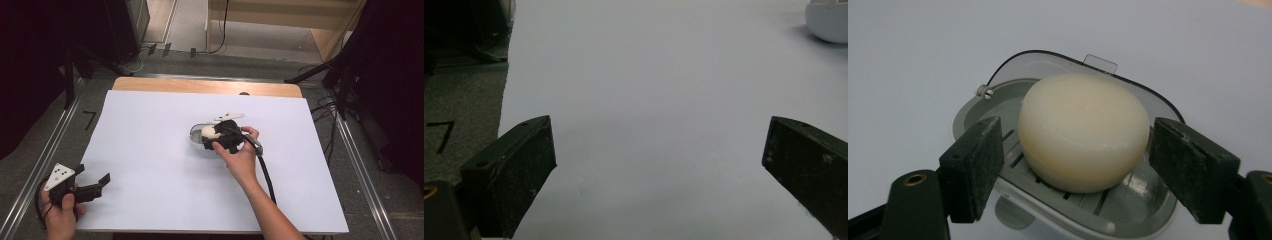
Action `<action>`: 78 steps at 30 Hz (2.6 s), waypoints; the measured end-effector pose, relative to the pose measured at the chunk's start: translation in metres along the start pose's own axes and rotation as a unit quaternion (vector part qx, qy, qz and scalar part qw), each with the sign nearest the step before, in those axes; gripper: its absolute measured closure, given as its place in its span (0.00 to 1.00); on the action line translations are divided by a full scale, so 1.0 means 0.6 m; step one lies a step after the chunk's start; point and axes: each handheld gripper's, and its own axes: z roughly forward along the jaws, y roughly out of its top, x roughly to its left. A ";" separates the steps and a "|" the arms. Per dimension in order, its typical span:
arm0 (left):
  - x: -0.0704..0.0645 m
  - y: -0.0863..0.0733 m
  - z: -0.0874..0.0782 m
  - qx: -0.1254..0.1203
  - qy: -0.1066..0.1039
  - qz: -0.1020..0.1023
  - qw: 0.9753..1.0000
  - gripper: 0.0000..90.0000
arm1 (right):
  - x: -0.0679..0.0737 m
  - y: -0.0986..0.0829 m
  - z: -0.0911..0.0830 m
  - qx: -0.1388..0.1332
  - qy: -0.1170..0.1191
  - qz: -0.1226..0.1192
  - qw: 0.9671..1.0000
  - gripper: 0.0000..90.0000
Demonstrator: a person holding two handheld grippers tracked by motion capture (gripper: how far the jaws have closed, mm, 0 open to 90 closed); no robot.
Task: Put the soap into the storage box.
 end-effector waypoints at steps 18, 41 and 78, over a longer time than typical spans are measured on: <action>0.000 0.000 0.000 0.000 0.000 -0.001 1.000 0.01 | -0.038 -0.011 -0.056 -0.037 0.003 0.015 0.999 0.26; 0.000 0.000 0.000 0.003 0.001 0.000 1.000 0.01 | -0.100 -0.093 -0.116 -0.068 0.010 0.021 0.997 0.14; -0.002 0.000 0.001 0.008 0.005 0.002 1.000 0.01 | -0.202 -0.250 -0.190 -0.066 -0.026 0.067 0.995 0.14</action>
